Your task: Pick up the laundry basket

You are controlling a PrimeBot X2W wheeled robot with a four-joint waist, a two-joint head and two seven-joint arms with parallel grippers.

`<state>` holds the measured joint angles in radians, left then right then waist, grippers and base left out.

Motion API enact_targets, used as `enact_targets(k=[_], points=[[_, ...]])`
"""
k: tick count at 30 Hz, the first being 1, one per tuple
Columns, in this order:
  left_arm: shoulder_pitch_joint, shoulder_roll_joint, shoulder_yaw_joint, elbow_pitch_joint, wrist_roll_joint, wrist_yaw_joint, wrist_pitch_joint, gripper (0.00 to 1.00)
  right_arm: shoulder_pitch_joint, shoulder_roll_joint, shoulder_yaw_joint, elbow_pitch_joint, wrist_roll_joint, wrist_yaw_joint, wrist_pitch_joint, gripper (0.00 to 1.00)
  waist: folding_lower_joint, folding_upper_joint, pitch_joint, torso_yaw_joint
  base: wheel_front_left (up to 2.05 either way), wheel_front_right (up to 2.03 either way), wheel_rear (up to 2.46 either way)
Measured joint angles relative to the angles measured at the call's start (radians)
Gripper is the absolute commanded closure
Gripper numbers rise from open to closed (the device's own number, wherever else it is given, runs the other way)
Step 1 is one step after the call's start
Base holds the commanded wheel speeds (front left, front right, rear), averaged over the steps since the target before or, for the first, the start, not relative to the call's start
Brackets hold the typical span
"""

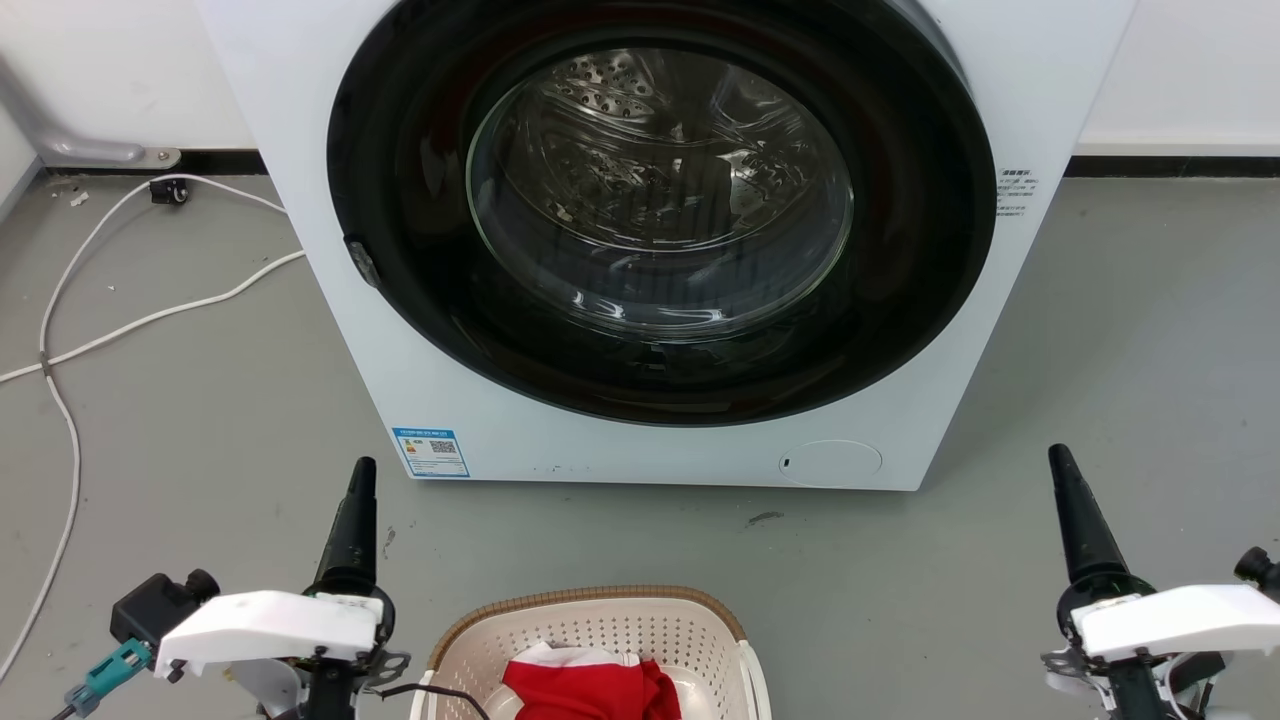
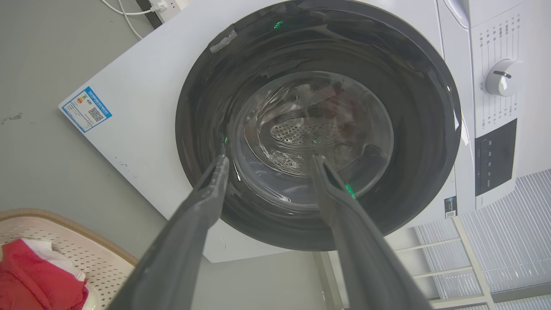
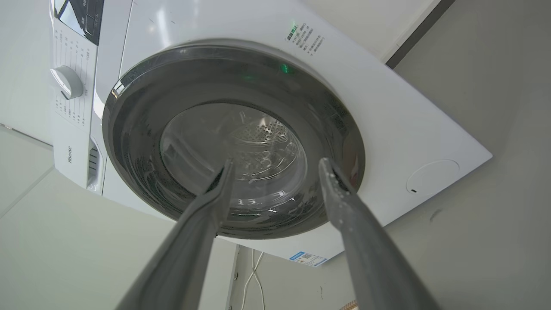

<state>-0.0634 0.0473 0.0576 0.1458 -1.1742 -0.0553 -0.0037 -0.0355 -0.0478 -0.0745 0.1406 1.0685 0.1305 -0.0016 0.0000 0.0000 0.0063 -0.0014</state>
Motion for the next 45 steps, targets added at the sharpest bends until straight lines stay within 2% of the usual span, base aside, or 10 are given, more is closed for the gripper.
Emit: enact_targets(k=[12, 45], points=[[0.018, 0.0, -0.031, -0.043, 0.201, 0.024, -0.045, 0.0, 0.024, 0.0, 0.034, -0.028, -0.242, 0.0, -0.046, 0.0, 0.0001, 0.0, 0.0, 0.0, 0.0, 0.0, 0.0], [0.06, 0.001, -0.066, -0.119, 0.602, 0.023, -0.142, 0.0, 0.08, 0.0, 0.061, -0.1, -0.67, 0.0, -0.146, 0.0, 0.0, 0.0, 0.0, 0.0, 0.0, 0.0, 0.0]])
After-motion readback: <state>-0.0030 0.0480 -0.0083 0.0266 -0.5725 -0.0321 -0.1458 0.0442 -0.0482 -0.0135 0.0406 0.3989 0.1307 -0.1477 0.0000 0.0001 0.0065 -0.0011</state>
